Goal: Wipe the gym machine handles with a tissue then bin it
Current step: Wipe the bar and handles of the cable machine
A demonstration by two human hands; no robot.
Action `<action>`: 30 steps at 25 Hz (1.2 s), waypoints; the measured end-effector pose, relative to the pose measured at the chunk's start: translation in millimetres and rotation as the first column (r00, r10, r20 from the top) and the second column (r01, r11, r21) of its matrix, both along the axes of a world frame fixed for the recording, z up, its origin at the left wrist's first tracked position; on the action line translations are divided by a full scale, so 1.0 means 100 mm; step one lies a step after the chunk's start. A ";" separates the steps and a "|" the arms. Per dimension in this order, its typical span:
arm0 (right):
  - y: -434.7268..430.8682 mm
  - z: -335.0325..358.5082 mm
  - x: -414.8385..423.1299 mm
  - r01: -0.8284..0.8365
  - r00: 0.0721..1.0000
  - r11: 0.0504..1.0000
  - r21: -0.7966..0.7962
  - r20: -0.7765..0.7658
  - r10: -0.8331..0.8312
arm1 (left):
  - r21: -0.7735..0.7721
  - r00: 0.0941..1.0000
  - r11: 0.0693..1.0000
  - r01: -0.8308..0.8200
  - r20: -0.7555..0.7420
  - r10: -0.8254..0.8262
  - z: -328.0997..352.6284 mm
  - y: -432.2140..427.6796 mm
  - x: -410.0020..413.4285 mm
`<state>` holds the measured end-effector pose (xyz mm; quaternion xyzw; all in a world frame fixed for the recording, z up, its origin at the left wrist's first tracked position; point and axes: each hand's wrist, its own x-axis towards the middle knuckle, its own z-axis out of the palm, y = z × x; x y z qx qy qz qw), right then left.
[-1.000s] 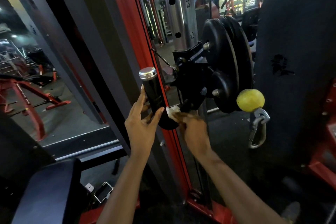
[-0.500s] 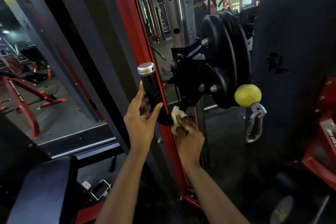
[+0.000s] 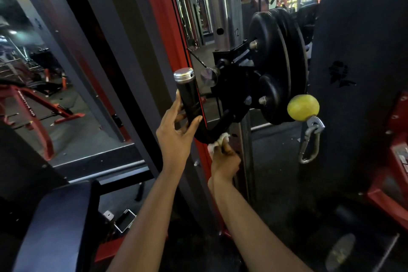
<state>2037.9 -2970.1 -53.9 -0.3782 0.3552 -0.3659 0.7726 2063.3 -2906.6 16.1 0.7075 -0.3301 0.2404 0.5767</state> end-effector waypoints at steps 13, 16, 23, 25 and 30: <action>-0.37 1.13 -0.28 0.187 0.974 -0.240 -0.953 0.213 -0.084 | -0.359 0.867 0.920 0.157 -0.396 -0.302 0.07 0.08 -0.08; -0.52 1.01 -0.25 0.061 0.987 -0.534 -0.843 0.129 -0.091 | -0.381 0.856 0.915 0.131 -0.422 -0.298 0.00 0.11 -0.06; -0.61 0.25 -0.39 -0.155 0.988 -0.764 -0.626 -0.116 -0.105 | -0.350 0.844 0.934 0.067 -0.480 -0.240 -0.13 0.13 -0.07; -0.66 0.28 -0.41 -0.139 0.989 -0.797 -0.587 -0.122 -0.082 | -0.343 0.845 0.936 0.080 -0.475 -0.246 -0.13 0.13 -0.07; -0.53 1.16 -0.36 0.030 0.999 -0.715 -0.699 0.050 -0.006 | -0.414 0.806 0.902 0.123 -0.488 -0.335 -0.07 0.07 -0.12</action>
